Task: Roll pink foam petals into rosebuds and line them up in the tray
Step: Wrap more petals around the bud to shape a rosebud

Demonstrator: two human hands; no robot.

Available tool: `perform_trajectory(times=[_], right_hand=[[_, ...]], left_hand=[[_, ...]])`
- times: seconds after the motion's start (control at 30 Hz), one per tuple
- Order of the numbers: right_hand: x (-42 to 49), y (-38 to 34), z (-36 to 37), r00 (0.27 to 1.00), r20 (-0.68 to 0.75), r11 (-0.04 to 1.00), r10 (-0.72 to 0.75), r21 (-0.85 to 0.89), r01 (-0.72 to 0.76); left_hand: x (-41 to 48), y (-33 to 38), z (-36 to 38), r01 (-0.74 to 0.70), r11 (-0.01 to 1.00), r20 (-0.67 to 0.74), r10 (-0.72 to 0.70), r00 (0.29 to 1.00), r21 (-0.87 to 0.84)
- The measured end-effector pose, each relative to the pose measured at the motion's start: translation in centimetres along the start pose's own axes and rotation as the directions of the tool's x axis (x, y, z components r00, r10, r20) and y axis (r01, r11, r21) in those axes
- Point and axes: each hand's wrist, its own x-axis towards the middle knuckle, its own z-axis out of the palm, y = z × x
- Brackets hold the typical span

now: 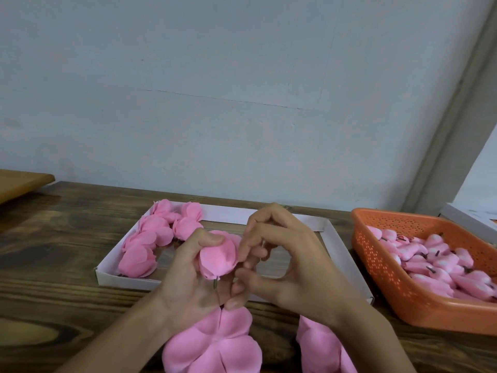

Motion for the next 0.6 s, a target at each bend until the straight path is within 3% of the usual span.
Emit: perform_trajectory(times=[0.13,0.4,0.6], right_hand=[[0.11,0.04,0.13,1.000,-0.012,0.997,-0.009,-0.070,0.008],[-0.06,0.17,0.43,0.999,0.049,0.973,-0.023,-0.229,0.033],[-0.09,0.47,0.62,0.995,0.097,0.989,0.031,-0.148,-0.017]], left_hand=[[0.08,-0.02,0.31,0.005,1.000,-0.005,-0.005,1.000,0.031],[0.23,-0.09,-0.17,0.056,0.996,-0.035,-0.059,0.998,-0.063],[0.22,-0.12,-0.54,0.079,0.996,-0.041,-0.080,0.996,-0.039]])
